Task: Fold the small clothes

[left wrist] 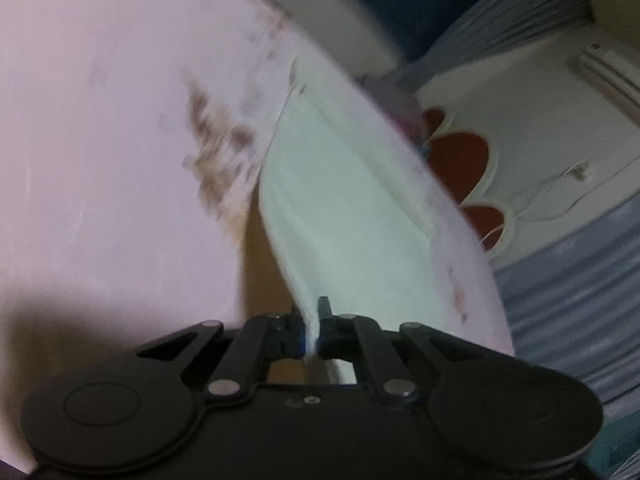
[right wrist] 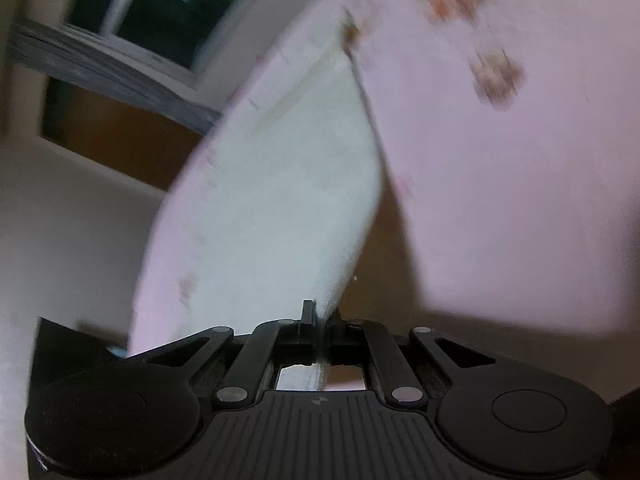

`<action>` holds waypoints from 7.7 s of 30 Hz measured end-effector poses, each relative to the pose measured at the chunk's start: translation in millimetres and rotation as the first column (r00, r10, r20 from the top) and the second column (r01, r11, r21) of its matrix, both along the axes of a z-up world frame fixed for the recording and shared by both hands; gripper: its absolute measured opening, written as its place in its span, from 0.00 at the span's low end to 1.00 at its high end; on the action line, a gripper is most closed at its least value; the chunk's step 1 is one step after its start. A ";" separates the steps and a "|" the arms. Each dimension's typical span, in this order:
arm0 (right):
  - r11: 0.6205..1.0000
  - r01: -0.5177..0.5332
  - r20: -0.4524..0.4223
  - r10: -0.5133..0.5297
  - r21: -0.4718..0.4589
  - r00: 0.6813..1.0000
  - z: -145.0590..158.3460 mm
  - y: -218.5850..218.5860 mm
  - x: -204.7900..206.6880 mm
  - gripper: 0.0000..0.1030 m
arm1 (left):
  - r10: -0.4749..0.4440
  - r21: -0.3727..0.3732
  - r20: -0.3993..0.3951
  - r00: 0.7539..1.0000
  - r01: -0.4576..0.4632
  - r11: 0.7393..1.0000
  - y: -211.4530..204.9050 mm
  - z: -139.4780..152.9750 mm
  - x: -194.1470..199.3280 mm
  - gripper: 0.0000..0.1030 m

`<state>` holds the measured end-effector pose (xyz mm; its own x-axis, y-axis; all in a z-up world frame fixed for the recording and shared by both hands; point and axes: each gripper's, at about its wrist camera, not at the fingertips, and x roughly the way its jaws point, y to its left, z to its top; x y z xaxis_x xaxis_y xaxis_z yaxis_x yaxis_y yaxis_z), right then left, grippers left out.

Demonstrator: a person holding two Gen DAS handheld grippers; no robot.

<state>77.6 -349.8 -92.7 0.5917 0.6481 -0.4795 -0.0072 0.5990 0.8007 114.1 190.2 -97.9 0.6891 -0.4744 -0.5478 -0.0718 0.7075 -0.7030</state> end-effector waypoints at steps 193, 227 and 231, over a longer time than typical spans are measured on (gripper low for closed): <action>0.770 0.056 0.293 0.174 -0.635 0.940 27.7 170.0 333.2 1.00 | -0.276 0.623 0.178 0.944 0.109 0.775 -130.5 12.4 314.2 0.84; 0.754 -0.104 0.191 0.293 -0.649 0.937 13.8 188.7 258.8 0.00 | -0.398 0.645 0.072 0.914 0.262 0.718 -164.1 -7.0 236.8 0.48; 0.720 -0.161 0.130 0.331 -0.675 0.935 1.3 198.4 257.3 0.00 | -0.364 0.652 0.059 0.929 0.241 0.719 -151.8 -8.8 235.3 0.48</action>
<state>335.0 -151.4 -91.3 0.6003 0.3703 -0.7089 -0.3573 0.9172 0.1765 349.4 38.4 -106.7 0.6795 -0.2684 -0.6828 0.3003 0.9509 -0.0749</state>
